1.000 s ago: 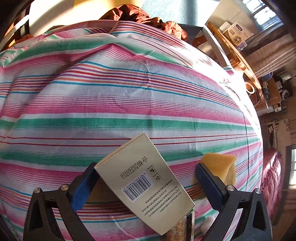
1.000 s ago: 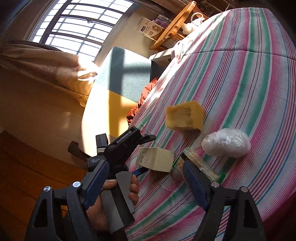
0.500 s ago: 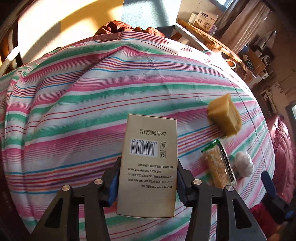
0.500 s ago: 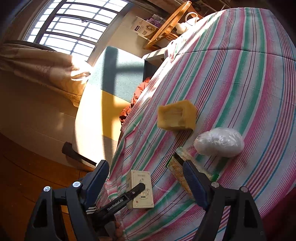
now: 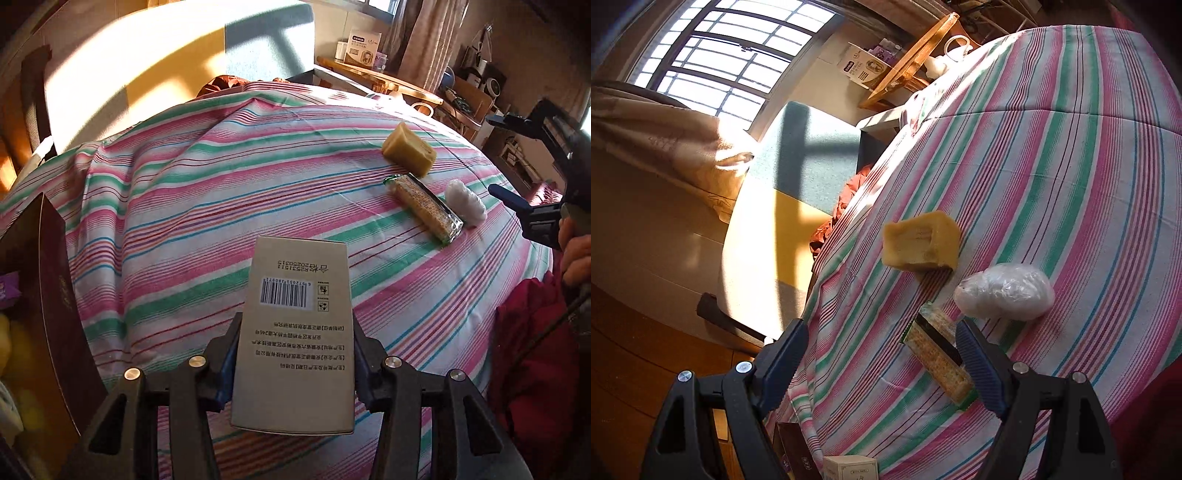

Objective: Organize objects
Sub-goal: 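Grasp the white tea box with the left gripper while the right gripper grasps the yellow sponge cake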

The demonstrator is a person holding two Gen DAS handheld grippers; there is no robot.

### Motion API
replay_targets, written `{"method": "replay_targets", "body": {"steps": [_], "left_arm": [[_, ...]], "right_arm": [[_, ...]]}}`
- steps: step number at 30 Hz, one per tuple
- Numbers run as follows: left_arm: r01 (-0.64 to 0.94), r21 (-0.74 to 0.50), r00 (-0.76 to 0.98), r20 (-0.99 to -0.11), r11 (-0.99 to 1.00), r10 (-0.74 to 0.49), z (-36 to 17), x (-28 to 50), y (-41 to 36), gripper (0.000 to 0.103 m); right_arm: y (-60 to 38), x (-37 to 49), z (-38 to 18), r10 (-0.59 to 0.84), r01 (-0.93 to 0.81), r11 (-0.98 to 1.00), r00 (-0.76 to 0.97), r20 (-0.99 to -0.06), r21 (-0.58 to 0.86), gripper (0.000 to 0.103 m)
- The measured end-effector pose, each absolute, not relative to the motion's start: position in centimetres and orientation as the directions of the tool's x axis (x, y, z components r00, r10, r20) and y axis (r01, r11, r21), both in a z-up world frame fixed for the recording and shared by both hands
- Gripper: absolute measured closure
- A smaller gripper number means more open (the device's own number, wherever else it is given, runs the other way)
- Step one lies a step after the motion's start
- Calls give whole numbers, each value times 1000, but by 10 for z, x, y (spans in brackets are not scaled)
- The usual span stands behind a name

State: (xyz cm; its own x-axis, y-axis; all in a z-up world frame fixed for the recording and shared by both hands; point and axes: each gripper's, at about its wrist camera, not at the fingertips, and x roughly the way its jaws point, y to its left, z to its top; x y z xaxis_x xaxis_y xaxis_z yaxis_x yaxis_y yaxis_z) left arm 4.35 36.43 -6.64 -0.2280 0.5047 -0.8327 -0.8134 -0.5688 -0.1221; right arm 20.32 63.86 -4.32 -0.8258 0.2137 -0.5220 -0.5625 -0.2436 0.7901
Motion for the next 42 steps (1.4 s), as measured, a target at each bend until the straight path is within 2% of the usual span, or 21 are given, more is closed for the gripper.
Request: {"method": "replay_targets", "body": {"steps": [23,27,32,36,41,42], "left_arm": [[-799,-197,-183,-820,-568,542,-81,36,350,52],[-798,-209,-173,-819,-565,547,-81,34,350,52],[-790,-229,-160,-818,-568,553,-81,31,348,52],[-783,-240,-155,-818,-574,553,-81,28,349,52],[-786,-228,-162,-821,-575,547,-81,28,350,52],[-786,-226,-164,-821,-576,547,-81,29,350,52]], "right_arm": [[638,151,-32,218,-758,-423,-617,-756,496,20],[653,110,-16,281,-755,-592,-523,-805,283,20],[660,51,-30,326,-592,-803,-344,-881,-66,20],[671,32,-54,346,-510,-841,-251,-904,-180,20],[692,22,-80,377,-519,-821,-178,-909,-239,20],[696,23,-81,386,-538,-808,-175,-906,-240,31]]}}
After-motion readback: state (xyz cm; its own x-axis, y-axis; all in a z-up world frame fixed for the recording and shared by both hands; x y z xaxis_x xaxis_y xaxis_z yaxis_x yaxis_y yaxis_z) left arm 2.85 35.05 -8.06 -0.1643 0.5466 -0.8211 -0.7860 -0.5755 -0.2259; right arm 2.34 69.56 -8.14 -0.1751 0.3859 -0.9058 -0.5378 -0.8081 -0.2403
